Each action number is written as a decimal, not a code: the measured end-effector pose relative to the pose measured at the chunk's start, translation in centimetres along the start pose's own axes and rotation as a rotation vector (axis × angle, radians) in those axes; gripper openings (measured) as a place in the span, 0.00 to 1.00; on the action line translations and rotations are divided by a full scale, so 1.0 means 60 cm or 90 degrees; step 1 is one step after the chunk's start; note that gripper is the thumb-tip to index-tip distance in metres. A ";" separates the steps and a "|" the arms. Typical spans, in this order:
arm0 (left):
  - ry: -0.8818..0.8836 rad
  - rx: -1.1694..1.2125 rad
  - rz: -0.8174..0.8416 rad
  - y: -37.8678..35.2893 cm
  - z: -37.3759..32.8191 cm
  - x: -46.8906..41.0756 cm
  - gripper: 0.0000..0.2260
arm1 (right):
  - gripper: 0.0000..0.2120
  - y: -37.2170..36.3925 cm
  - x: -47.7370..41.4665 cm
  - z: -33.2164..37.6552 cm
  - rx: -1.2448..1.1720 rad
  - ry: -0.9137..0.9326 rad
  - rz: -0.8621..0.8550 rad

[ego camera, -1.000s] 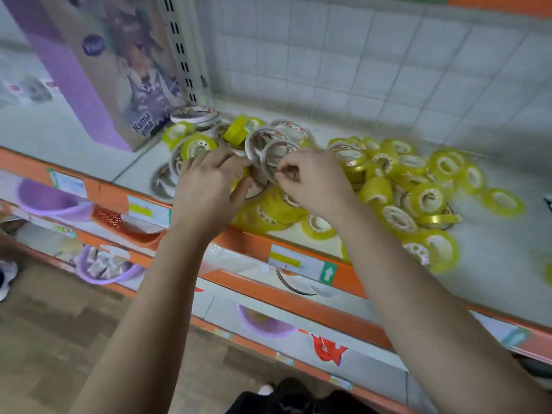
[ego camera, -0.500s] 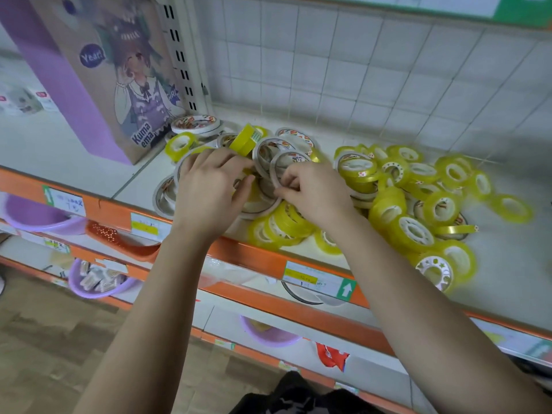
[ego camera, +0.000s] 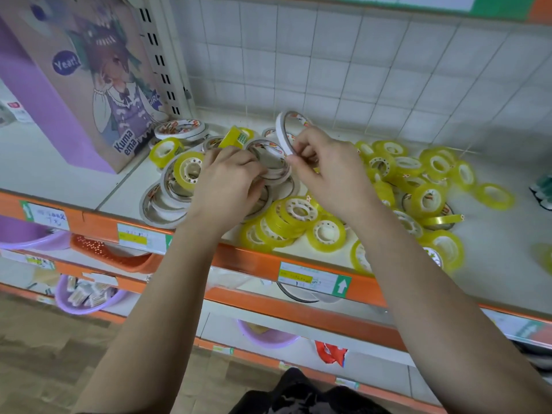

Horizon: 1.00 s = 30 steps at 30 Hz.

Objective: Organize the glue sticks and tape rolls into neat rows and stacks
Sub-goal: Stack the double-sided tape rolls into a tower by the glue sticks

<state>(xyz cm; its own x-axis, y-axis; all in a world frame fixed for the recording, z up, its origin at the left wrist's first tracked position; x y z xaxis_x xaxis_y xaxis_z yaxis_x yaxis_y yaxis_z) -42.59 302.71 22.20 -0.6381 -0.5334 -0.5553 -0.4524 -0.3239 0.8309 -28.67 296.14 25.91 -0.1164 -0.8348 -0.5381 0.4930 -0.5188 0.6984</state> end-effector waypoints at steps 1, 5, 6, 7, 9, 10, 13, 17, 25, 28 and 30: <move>-0.001 0.000 0.011 -0.006 -0.003 -0.003 0.13 | 0.07 0.009 0.003 -0.002 0.008 0.004 -0.009; 0.030 0.017 0.039 -0.020 -0.008 -0.013 0.10 | 0.06 0.041 0.020 -0.027 0.016 -0.003 -0.019; 0.035 0.020 0.047 -0.022 -0.008 -0.015 0.08 | 0.07 0.047 0.025 -0.035 0.014 -0.008 -0.016; 0.043 0.027 0.055 -0.024 -0.008 -0.018 0.08 | 0.07 0.053 0.029 -0.041 0.015 -0.013 -0.013; 0.063 0.039 0.077 -0.028 -0.006 -0.024 0.08 | 0.08 0.064 0.037 -0.052 0.026 -0.018 -0.012; 0.071 0.040 0.086 -0.030 -0.006 -0.026 0.09 | 0.08 0.069 0.041 -0.056 0.033 -0.022 -0.014; 0.071 0.035 0.082 -0.032 -0.013 -0.029 0.09 | 0.09 0.082 0.051 -0.066 0.060 -0.031 -0.022; 0.067 0.072 0.027 -0.017 -0.029 -0.033 0.08 | 0.06 0.099 0.065 -0.077 0.075 -0.038 -0.032; -0.018 0.156 -0.088 0.035 -0.111 -0.069 0.08 | 0.07 0.168 0.106 -0.101 0.094 -0.051 -0.078; -0.052 0.177 -0.100 0.043 -0.166 -0.085 0.08 | 0.09 0.211 0.137 -0.124 0.105 -0.073 -0.106; -0.079 0.199 -0.099 0.042 -0.210 -0.095 0.08 | 0.10 0.244 0.160 -0.145 0.126 -0.096 -0.124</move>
<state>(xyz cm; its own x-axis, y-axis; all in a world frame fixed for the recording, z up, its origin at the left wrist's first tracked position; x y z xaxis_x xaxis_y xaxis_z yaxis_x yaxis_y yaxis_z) -32.25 295.05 27.89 -0.6084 -0.3914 -0.6904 -0.7067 -0.1289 0.6957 -15.10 282.12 26.86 -0.3256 -0.7260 -0.6057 0.2727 -0.6855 0.6751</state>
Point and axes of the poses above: each hand's wrist, its own x-axis away from the middle knuckle, its own y-axis out of the back of the hand, z = x × y, the point moved 6 cm from there along -x, towards the middle knuckle
